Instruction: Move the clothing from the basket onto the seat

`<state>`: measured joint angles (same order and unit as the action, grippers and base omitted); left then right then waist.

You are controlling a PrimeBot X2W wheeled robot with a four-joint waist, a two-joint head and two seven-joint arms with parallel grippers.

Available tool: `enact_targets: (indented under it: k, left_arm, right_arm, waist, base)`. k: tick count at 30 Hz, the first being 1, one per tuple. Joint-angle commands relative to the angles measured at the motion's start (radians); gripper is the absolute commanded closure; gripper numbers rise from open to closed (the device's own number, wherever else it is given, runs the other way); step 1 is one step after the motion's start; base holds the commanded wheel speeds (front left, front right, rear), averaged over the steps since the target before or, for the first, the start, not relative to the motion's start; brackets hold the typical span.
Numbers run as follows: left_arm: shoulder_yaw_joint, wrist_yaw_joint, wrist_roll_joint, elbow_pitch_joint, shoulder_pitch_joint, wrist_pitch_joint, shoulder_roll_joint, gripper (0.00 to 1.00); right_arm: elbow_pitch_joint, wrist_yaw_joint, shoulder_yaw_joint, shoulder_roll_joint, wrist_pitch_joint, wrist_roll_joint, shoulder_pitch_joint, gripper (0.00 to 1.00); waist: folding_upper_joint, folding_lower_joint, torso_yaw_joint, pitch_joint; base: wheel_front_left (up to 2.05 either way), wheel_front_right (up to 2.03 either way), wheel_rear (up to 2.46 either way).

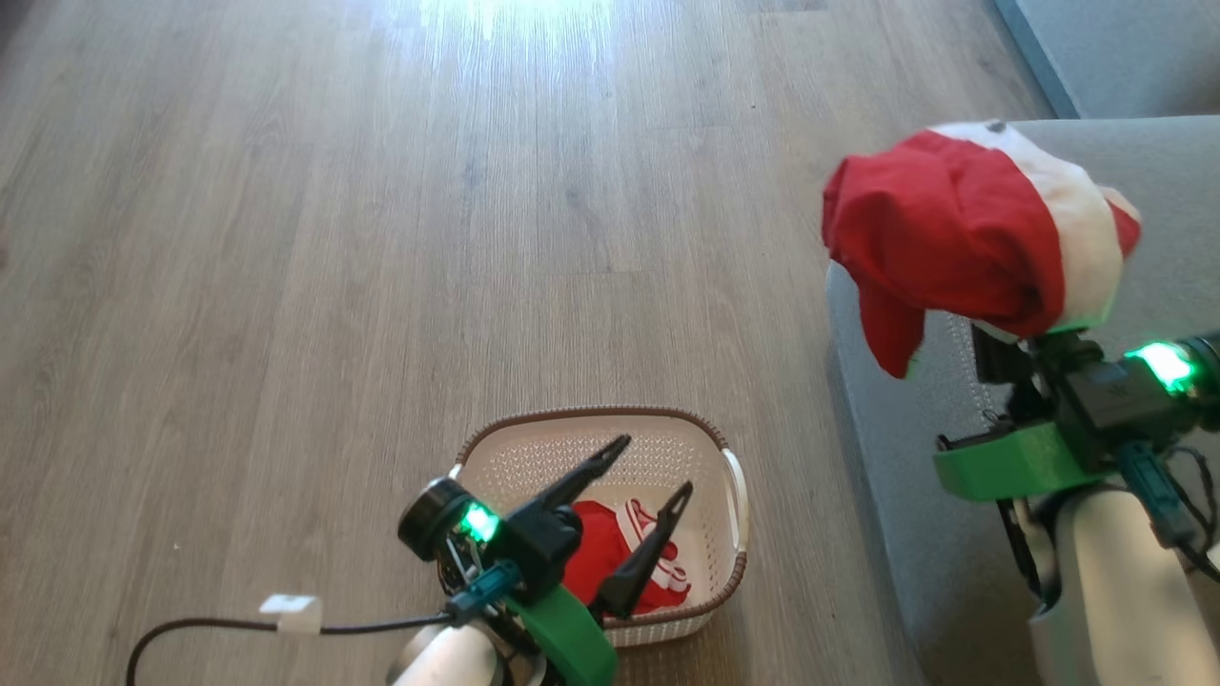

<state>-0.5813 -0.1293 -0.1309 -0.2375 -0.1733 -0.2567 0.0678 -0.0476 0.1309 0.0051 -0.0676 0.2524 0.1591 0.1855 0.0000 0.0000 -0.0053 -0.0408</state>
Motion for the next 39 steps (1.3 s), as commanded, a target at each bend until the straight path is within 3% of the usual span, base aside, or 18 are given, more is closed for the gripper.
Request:
enact_targets:
  k: [1,15,22,28,39]
  left_arm:
    - [0.024,0.0,0.0,0.019,-0.021,-0.005,0.006,0.0]
    - [-0.032,-0.001,-0.027,-0.031,0.005,-0.005,0.022,0.0]
    - [-0.022,-0.001,-0.026,-0.022,0.007,-0.005,0.018,0.0]
    - [-0.02,-0.001,-0.023,-0.016,0.009,-0.005,0.019,0.0]
    - [-0.022,-0.001,-0.04,-0.024,0.013,-0.005,0.018,0.0]
  right_arm:
    - [-0.039,0.0,0.01,0.004,0.009,0.005,0.019,1.0]
    - [-0.021,0.0,-0.065,0.014,0.009,-0.042,-0.03,1.0]
    - [0.111,0.0,-0.136,0.017,0.009,-0.096,-0.093,1.0]
    - [0.177,0.0,-0.131,0.017,0.009,-0.103,-0.107,1.0]
    - [0.173,0.0,-0.128,0.017,0.009,-0.103,-0.101,1.0]
  waist:
    - [0.0,0.0,0.0,-0.001]
    - [0.0,0.0,-0.007,-0.006]
    - [0.0,0.0,-0.004,-0.012]
    - [0.0,0.0,-0.009,-0.012]
    - [0.0,0.0,-0.017,-0.01]
  base:
    - [0.0,0.0,0.0]
    - [0.0,0.0,0.0]
    - [0.0,0.0,0.0]
    - [0.0,0.0,0.0]
    - [0.0,0.0,0.0]
